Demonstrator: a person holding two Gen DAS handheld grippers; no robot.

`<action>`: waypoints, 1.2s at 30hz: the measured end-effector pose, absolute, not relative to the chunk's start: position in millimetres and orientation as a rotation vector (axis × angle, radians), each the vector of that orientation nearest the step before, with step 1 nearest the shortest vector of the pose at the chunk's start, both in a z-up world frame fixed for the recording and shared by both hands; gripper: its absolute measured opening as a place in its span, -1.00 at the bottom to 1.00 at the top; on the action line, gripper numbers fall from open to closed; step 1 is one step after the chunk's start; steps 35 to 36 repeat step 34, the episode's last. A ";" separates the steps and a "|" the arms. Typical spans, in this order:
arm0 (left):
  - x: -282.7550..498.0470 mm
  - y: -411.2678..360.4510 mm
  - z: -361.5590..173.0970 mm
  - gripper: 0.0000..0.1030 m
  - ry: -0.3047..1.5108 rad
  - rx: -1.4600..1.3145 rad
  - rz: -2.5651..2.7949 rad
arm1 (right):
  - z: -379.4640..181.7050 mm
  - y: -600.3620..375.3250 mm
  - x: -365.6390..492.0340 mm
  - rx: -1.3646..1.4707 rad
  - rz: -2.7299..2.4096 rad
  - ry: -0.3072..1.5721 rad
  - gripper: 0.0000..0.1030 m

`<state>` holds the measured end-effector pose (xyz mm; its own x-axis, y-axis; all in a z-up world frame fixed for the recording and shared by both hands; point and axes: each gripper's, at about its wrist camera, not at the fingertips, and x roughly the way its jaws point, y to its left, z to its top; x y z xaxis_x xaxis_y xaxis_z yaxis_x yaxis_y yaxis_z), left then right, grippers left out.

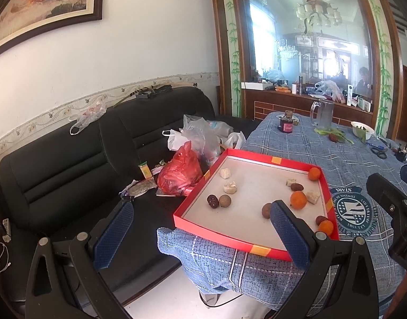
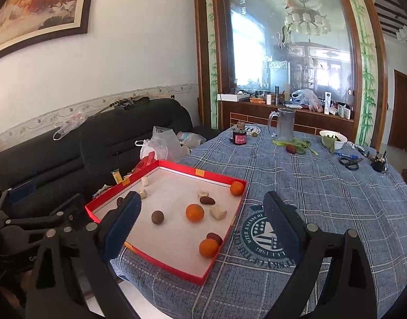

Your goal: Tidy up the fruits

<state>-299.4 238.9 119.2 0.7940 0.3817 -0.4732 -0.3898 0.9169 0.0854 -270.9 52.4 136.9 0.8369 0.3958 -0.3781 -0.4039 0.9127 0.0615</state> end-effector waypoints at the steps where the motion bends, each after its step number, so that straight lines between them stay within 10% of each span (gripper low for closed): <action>1: -296.5 241.7 118.8 0.99 0.510 -0.019 0.414 | 136.7 55.2 -269.1 -0.027 0.426 0.396 0.81; 36: -248.4 232.3 128.4 0.99 0.548 -0.001 0.438 | 123.1 54.5 -207.3 0.024 0.480 0.444 0.81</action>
